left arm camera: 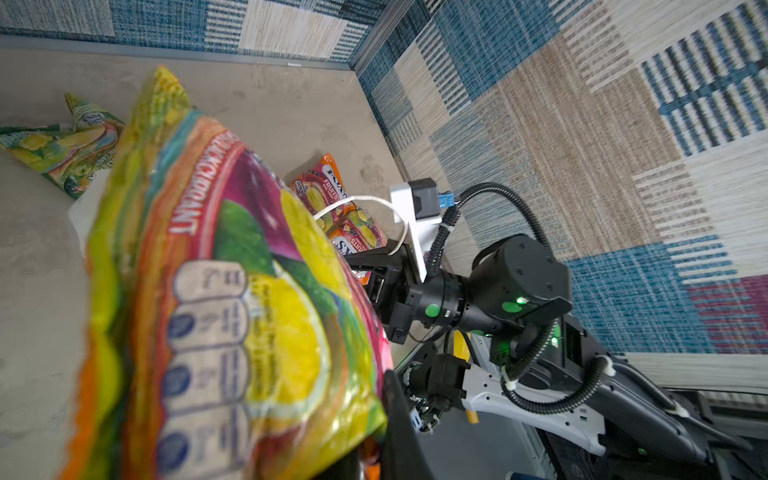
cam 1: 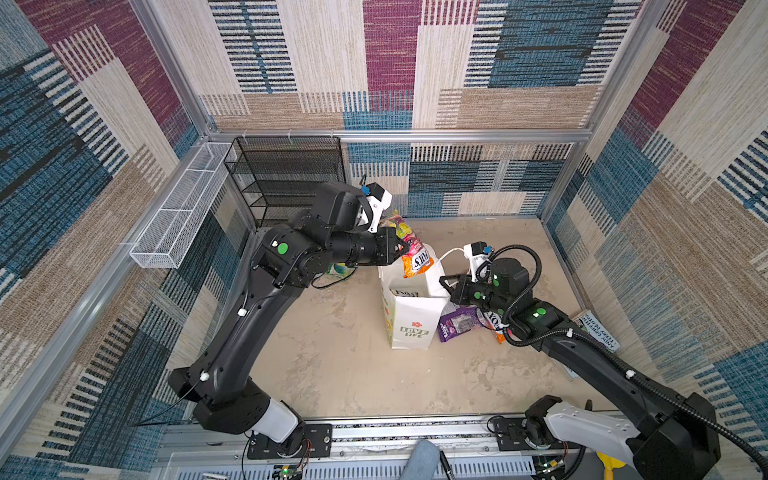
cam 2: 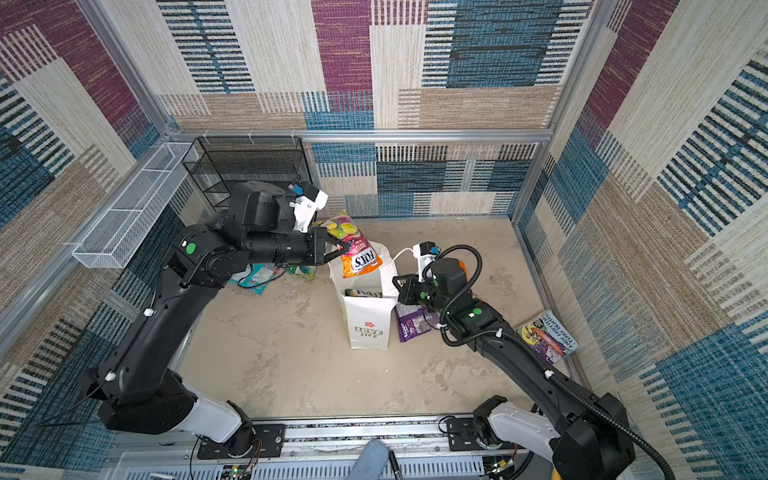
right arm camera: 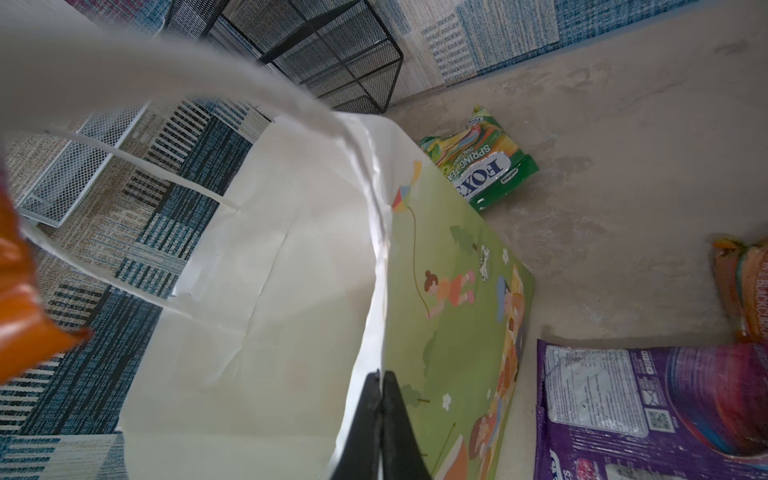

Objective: Place the snacks into the paper bag
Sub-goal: 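Lift the orange Fruits bag with the left gripper toward the paper bag, then lower the Fruits bag into the paper bag and open the left gripper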

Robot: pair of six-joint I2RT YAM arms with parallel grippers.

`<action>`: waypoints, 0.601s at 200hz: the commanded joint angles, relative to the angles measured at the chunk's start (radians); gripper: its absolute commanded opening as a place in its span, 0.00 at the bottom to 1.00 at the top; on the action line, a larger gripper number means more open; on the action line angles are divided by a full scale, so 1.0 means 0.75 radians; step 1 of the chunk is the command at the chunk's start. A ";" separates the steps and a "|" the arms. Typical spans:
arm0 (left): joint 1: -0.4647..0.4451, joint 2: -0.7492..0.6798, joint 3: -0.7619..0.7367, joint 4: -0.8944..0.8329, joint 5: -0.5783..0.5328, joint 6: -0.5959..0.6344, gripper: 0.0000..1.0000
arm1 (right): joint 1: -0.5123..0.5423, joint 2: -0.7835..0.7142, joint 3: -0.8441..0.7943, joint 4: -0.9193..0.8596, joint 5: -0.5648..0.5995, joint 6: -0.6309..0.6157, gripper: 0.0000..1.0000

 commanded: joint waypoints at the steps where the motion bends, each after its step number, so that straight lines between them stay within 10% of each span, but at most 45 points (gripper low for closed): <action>1: -0.009 0.042 0.039 -0.114 -0.044 0.123 0.00 | 0.004 -0.012 0.012 0.008 0.003 -0.018 0.00; 120: -0.041 0.293 0.183 -0.345 -0.097 0.258 0.00 | 0.004 -0.033 -0.007 0.033 -0.003 -0.018 0.00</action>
